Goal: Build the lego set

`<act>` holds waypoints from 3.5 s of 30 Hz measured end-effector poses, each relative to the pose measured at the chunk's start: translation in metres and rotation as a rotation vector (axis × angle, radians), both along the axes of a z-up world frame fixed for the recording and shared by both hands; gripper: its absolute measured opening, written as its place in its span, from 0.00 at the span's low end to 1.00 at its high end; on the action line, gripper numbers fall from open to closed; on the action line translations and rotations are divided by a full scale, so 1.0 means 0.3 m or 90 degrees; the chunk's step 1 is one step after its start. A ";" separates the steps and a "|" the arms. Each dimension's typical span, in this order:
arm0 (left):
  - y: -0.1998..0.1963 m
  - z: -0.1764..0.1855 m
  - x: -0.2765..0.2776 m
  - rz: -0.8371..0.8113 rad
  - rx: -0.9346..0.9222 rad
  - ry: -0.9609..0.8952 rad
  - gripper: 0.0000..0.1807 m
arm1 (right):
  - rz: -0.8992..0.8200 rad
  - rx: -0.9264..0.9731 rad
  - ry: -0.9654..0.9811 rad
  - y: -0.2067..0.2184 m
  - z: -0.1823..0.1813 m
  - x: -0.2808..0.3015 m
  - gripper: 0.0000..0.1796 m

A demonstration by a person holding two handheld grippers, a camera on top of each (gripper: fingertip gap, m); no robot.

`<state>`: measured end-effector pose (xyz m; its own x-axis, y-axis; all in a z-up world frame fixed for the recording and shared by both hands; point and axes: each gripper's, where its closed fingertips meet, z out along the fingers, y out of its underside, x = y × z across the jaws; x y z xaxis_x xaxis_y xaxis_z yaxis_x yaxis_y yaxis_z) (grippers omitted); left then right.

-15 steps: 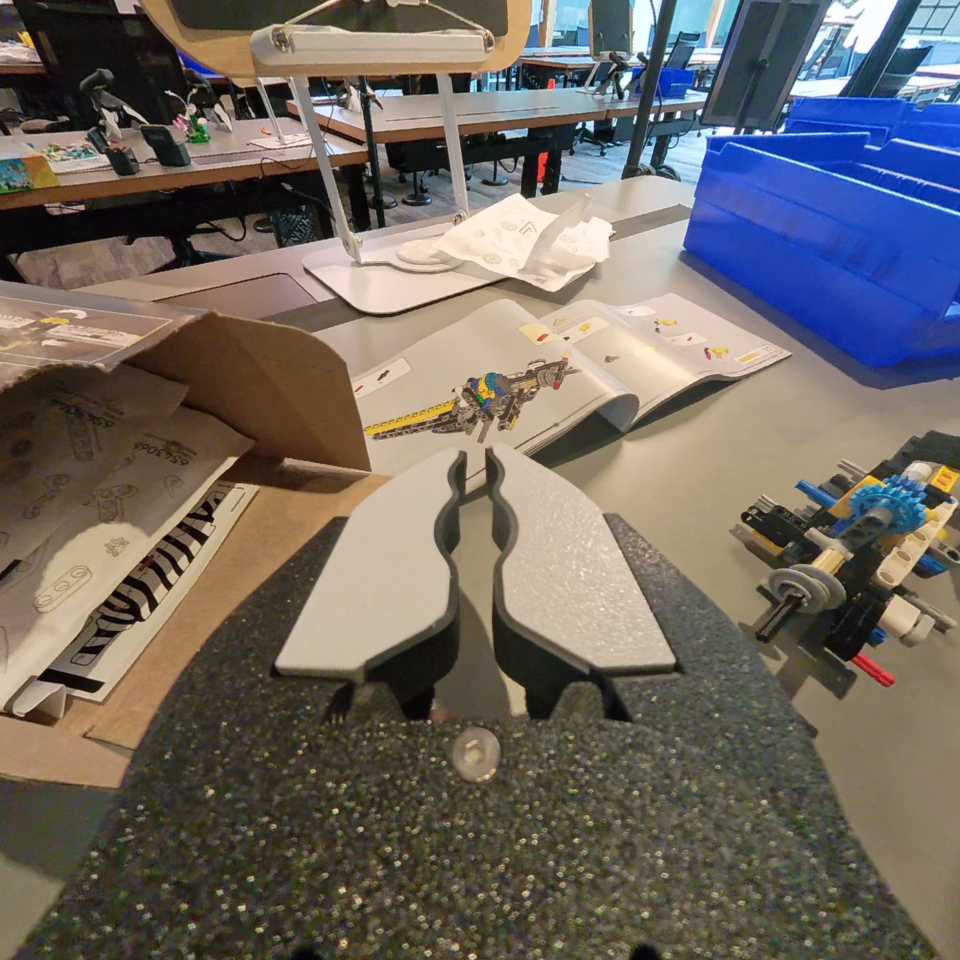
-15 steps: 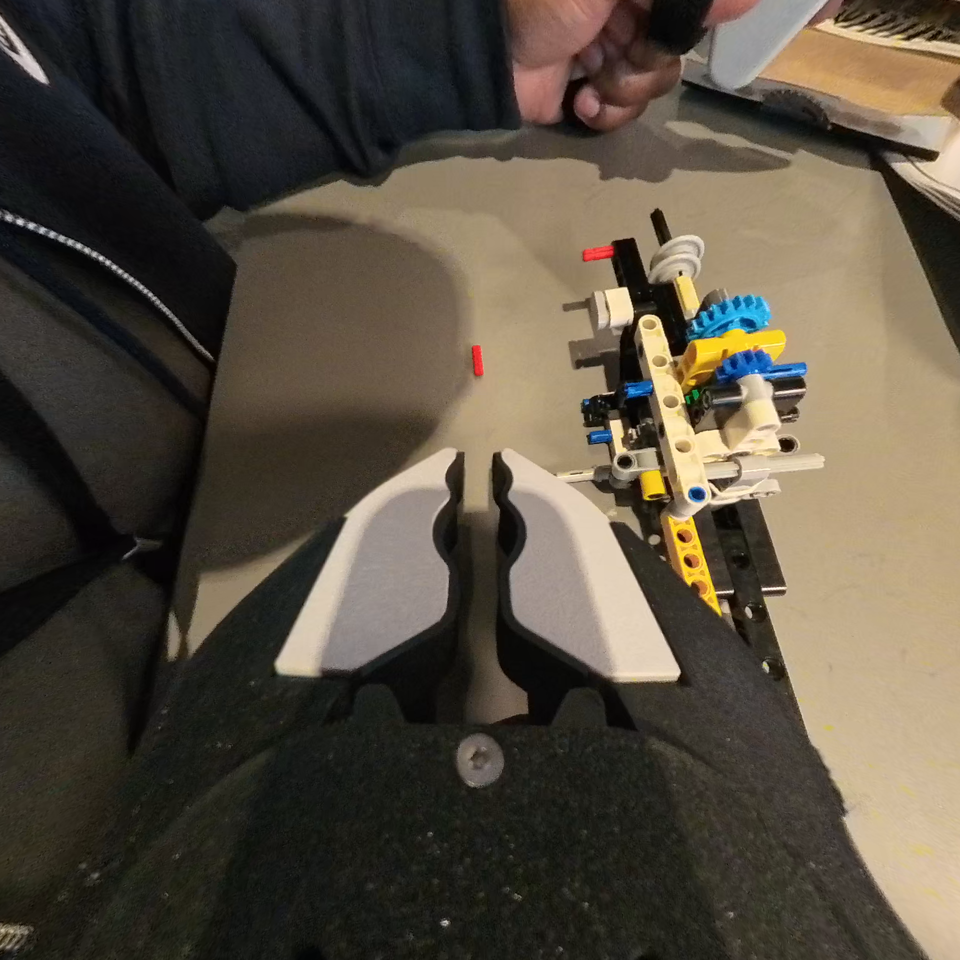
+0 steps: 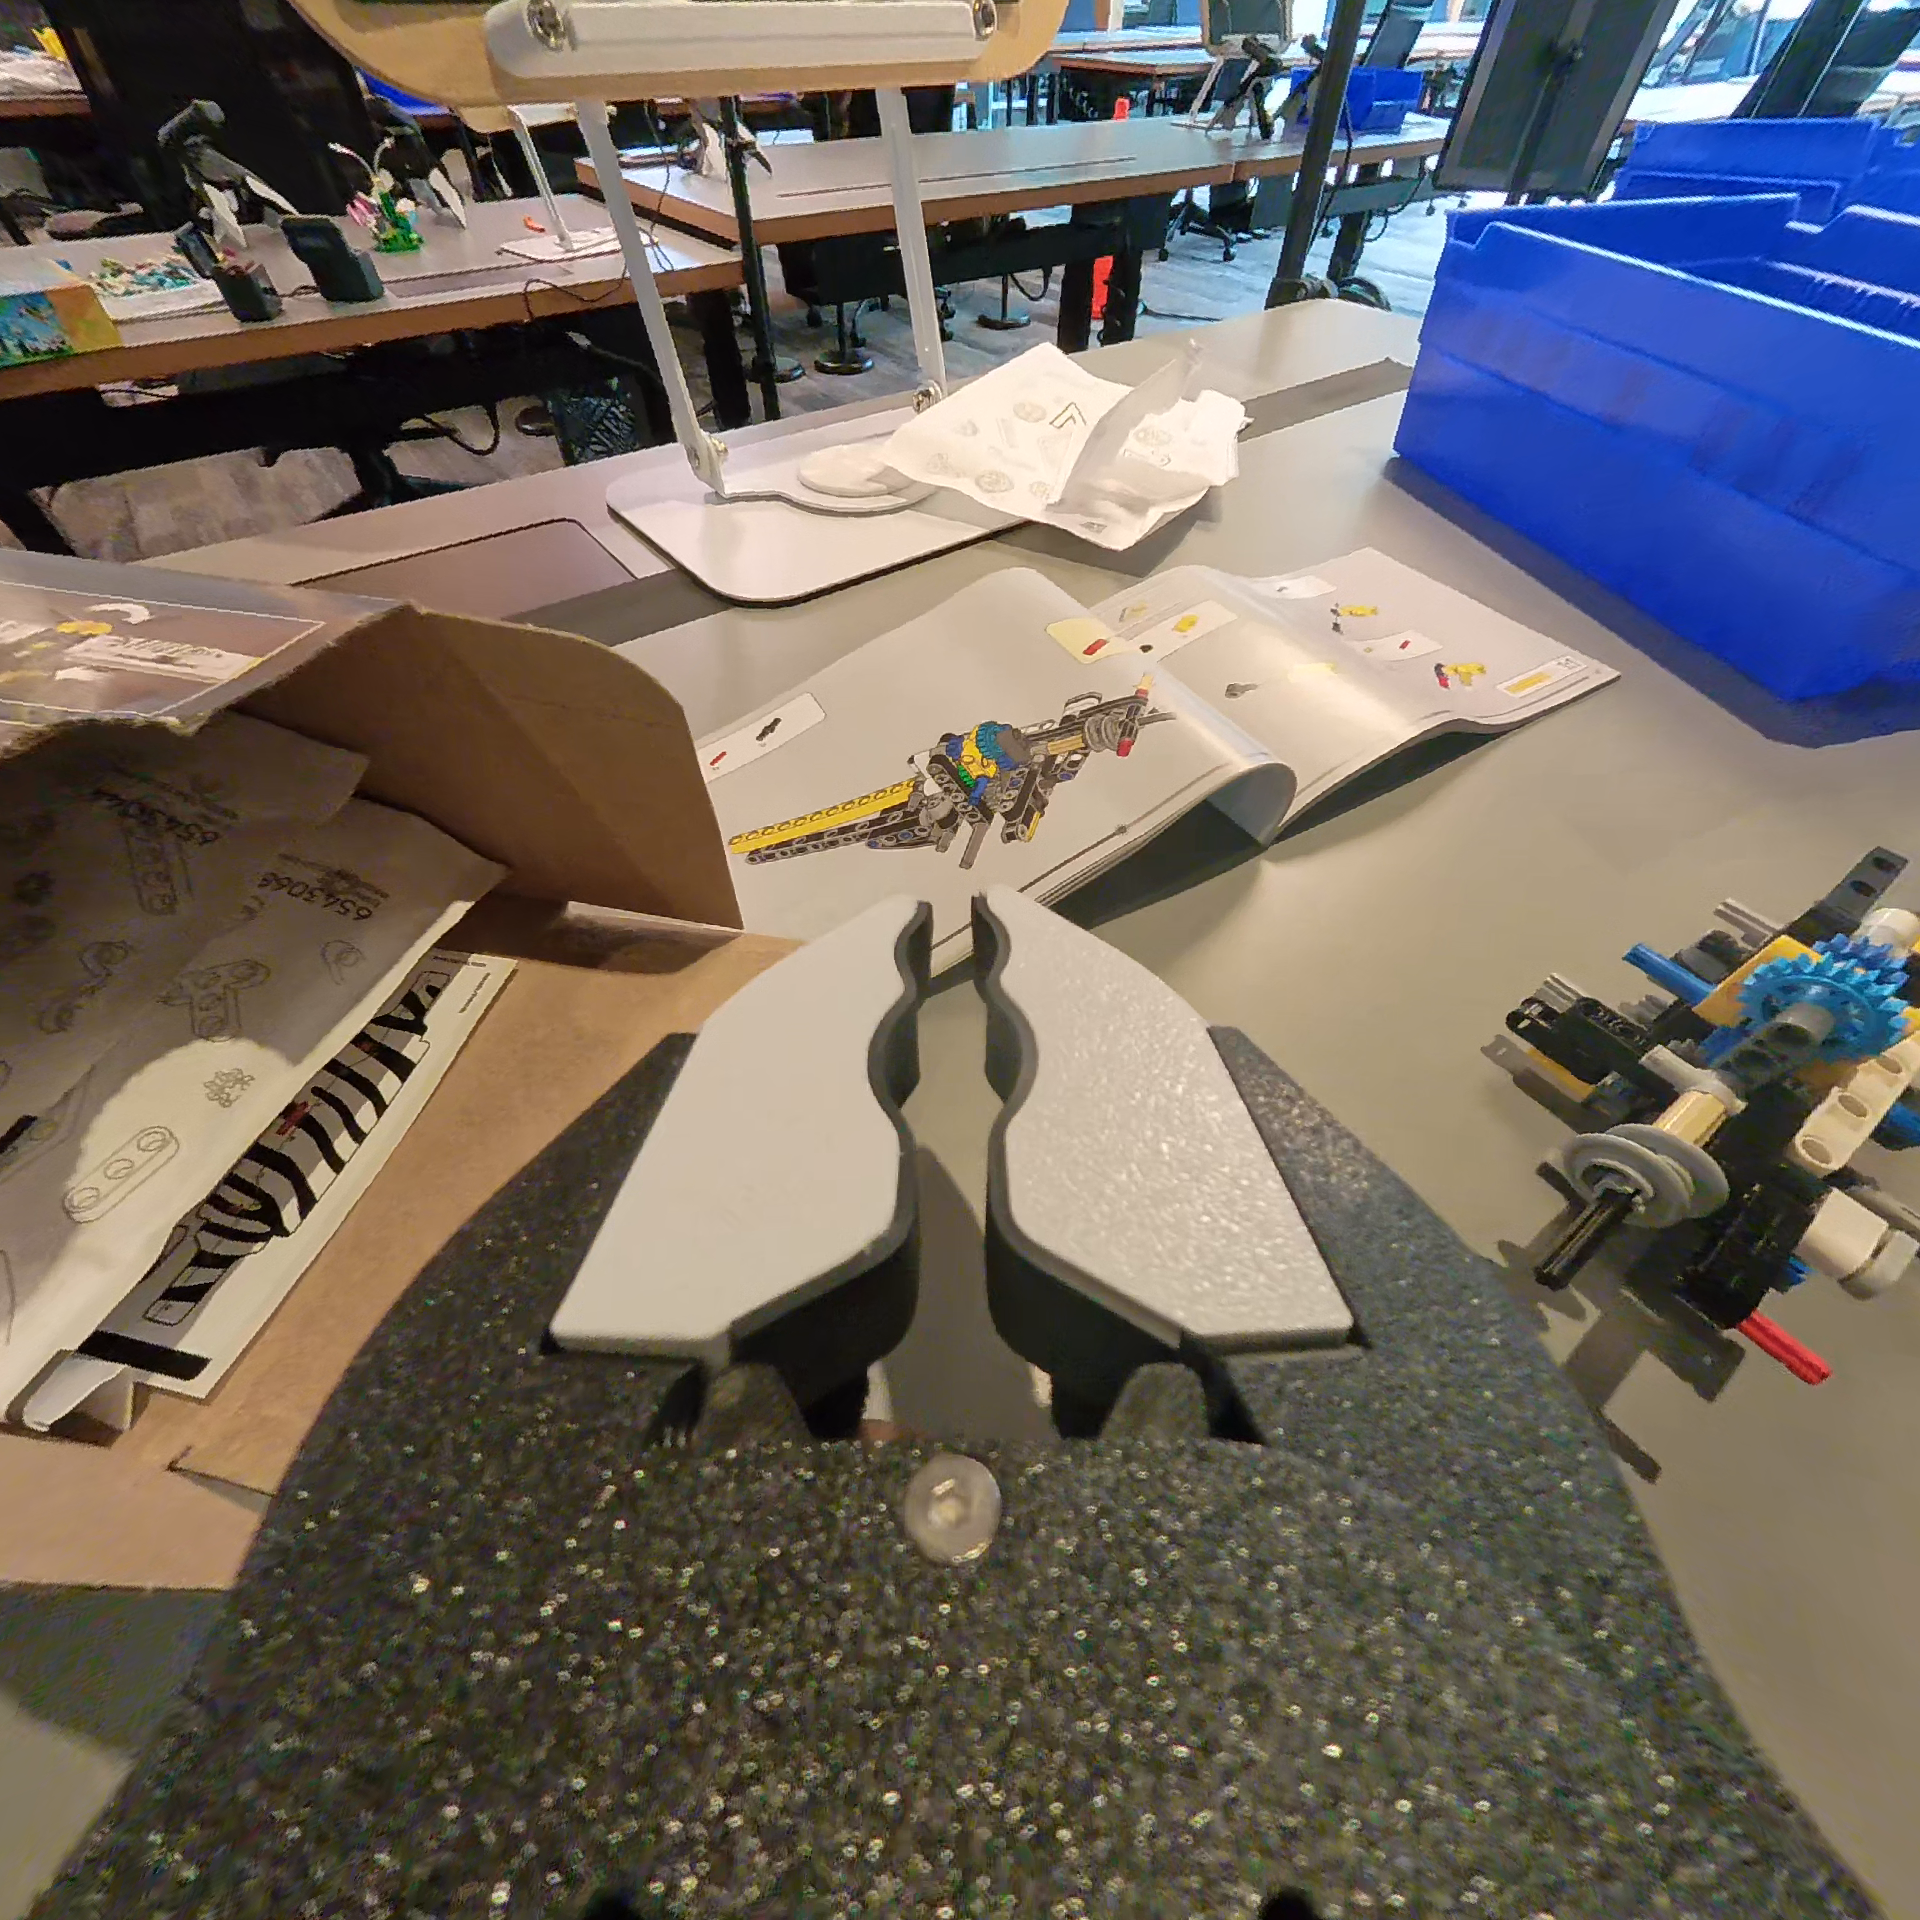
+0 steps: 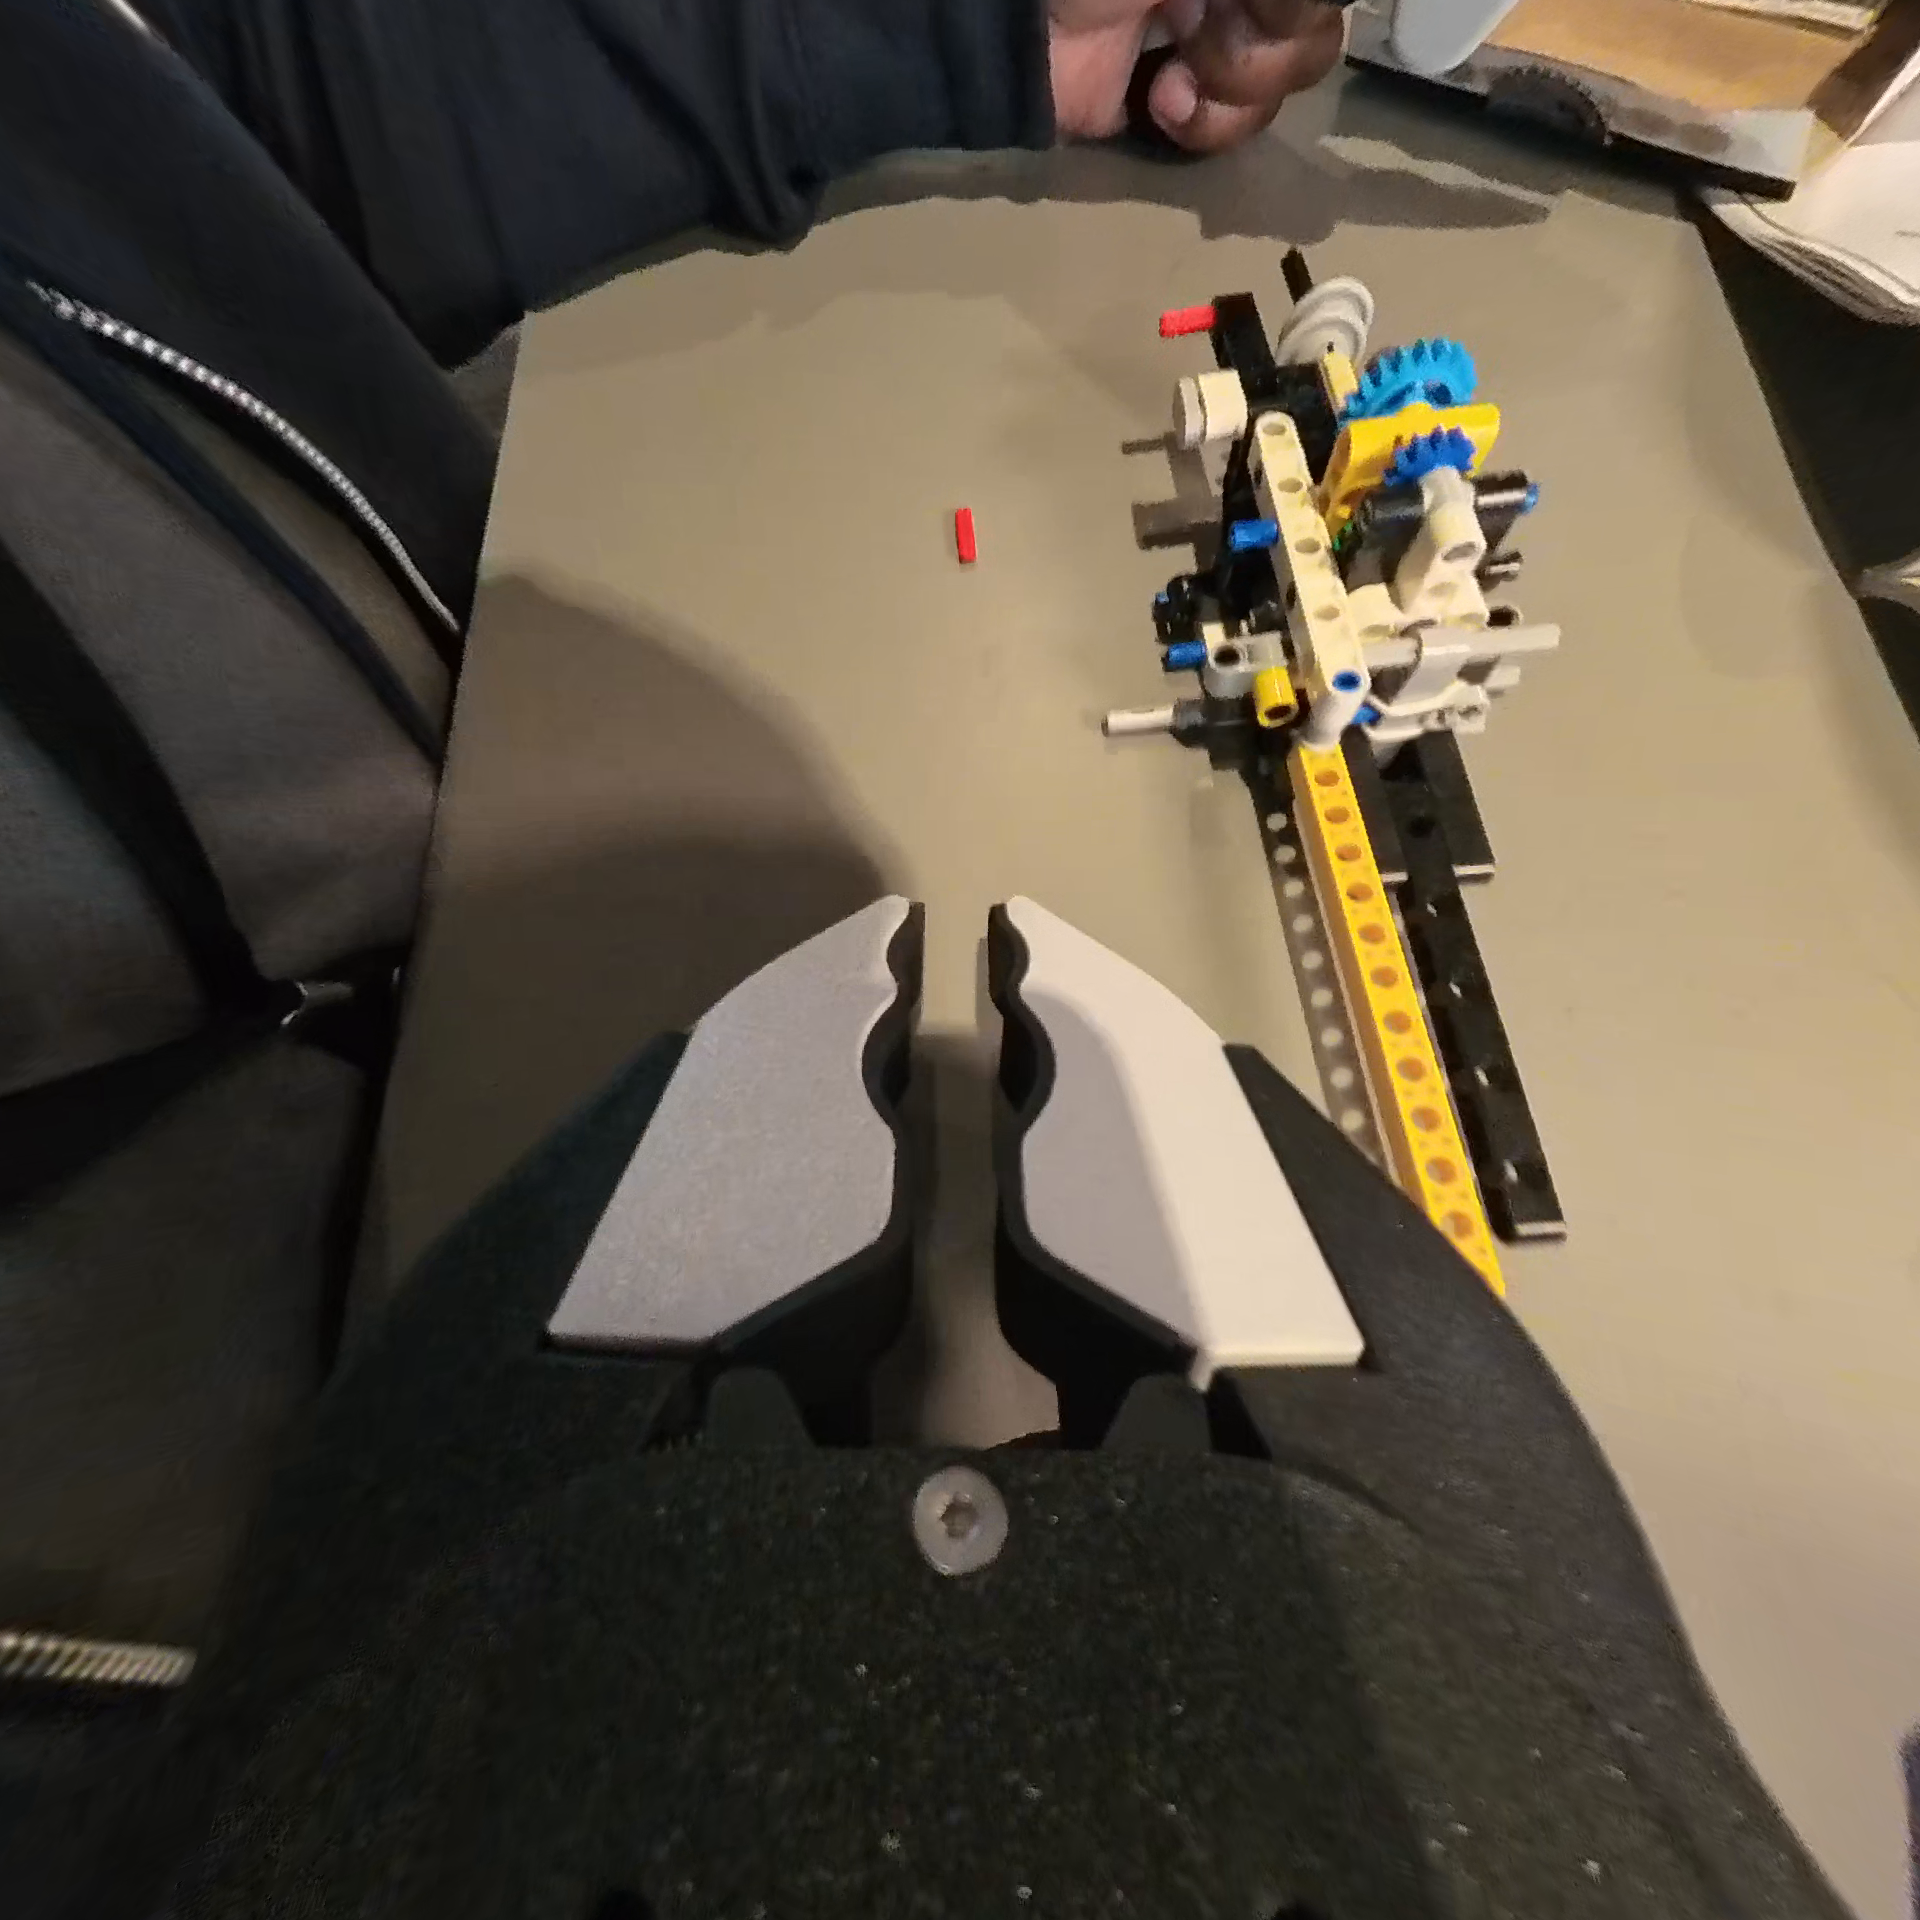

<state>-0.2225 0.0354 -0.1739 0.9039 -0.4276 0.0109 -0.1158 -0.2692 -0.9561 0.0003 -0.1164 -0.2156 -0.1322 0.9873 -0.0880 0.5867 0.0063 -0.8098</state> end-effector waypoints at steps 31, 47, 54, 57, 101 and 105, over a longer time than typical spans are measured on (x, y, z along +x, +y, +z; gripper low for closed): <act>0.003 -0.042 0.021 0.010 -0.017 0.097 0.05 | -0.013 0.016 0.016 0.025 0.006 0.127 0.06; 0.005 -0.046 0.020 0.012 -0.021 0.100 0.05 | -0.023 0.040 -0.009 0.028 -0.013 0.126 0.06; 0.006 -0.047 0.021 0.013 -0.022 0.102 0.05 | -0.023 0.032 -0.006 0.028 -0.011 0.127 0.06; 0.006 -0.048 0.022 0.012 -0.022 0.104 0.05 | -0.022 0.032 -0.006 0.028 -0.011 0.126 0.06; -0.012 -0.090 0.070 -0.024 -0.022 0.214 0.05 | -0.209 0.090 -0.457 0.306 0.028 0.730 0.20; -0.015 -0.092 0.069 -0.024 -0.024 0.213 0.05 | -0.174 0.012 -0.455 0.189 0.065 0.691 0.21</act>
<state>-0.2019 0.0309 -0.2014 0.8433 -0.4662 -0.2673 -0.4324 -0.2935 -0.8526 0.2077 -0.0597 -0.1962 0.2000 0.9789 -0.0426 0.9505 -0.2044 -0.2342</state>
